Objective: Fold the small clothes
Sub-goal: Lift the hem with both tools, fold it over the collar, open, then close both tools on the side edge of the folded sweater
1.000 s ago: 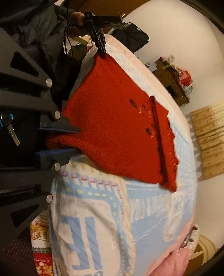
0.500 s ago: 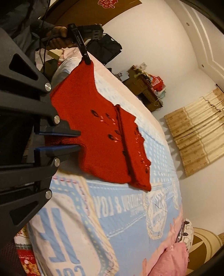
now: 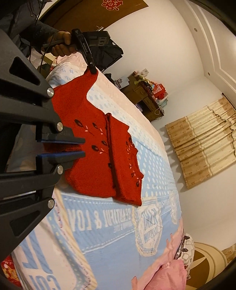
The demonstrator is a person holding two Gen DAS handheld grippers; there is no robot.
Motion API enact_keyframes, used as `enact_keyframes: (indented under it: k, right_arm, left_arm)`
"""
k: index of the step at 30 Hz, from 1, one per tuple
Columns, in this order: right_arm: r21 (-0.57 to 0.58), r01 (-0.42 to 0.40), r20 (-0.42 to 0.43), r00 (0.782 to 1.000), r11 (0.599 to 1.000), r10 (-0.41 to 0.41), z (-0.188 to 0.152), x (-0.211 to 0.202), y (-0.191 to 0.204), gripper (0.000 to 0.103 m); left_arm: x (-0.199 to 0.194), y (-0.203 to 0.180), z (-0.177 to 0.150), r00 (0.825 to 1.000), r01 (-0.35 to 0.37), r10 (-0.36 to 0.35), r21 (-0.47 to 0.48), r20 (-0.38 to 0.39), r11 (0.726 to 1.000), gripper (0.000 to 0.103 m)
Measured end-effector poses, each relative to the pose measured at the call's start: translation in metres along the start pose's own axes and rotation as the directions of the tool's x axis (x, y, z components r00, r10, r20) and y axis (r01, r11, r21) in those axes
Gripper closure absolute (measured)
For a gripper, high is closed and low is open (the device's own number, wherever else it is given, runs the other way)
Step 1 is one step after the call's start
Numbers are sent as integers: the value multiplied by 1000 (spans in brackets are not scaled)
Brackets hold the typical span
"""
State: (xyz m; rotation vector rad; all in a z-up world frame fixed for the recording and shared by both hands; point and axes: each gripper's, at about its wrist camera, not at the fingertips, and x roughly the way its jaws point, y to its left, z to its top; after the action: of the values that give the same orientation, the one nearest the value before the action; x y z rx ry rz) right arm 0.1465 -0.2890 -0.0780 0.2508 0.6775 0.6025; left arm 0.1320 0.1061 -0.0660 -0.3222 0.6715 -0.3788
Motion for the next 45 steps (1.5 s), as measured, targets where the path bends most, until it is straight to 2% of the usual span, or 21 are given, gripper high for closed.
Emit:
enact_keyframes:
  k: [9,19,22,24,27,30,32,34,35,36,37,38,39,41,42,43,45]
  right_arm:
    - [22,-8,36,999,1000,7,31,9,-7,96]
    - [4,6,77,997,1000,-6,83,20,-12,97]
    - [17,10,82,997,1000,-12,97,26,-19,102]
    - [25,5,75,997,1000,-7,105,32,-23,102]
    - [4,28,15,1000,1000,-28,109,48,-27,102]
    - [-12,44,-28,999,999,-44,100,55,-29,101]
    - [-88,86,-48,995,992,-90,85,56,-25,100]
    - [-176,87,-108,988,981,-107,63,58,-22,90]
    - [-197,88,-137,984,976,-117,54,59,-23,61]
    - [-213,79,-168,979,974,-116,44,59,-23,17]
    - [-230,71,-180,977,970,-115,37,58,-23,7]
    - [-263,67,-183,976,962,-118,28,55,-20,7]
    - [-294,65,-181,976,953,-123,22,51,-18,7]
    - [-368,66,-165,977,927,-135,12,44,-9,7]
    - [-401,95,-148,975,911,-167,9,44,-6,7]
    - [-457,141,-131,966,878,-223,4,45,-2,7]
    - [-514,152,-160,950,844,-268,-3,53,1,7]
  left_arm:
    - [12,2,31,999,5,-5,-11,39,1000,94]
    - [36,7,67,999,5,-4,-22,40,1000,94]
    - [44,9,77,999,9,-8,-29,34,1000,94]
    - [48,9,84,999,5,-4,-25,39,1000,97]
    - [54,12,89,999,6,-5,-32,38,999,98]
    - [63,16,85,1000,19,-19,-42,9,999,98]
    - [65,13,77,1000,21,-21,-15,-12,1000,98]
    - [65,10,65,999,-16,18,39,-36,999,98]
    - [65,10,60,998,-32,35,59,-50,998,98]
    - [63,12,52,995,-62,68,86,-71,994,97]
    - [62,15,48,993,-75,84,104,-84,992,97]
    - [59,18,43,990,-88,101,125,-99,988,96]
    - [56,22,38,985,-112,130,153,-111,982,90]
    - [50,28,29,971,-168,200,220,-131,961,67]
    - [49,30,24,962,-192,233,255,-142,948,41]
    - [47,34,19,954,-210,260,284,-150,936,25]
    - [46,39,12,951,-204,264,318,-161,926,24]
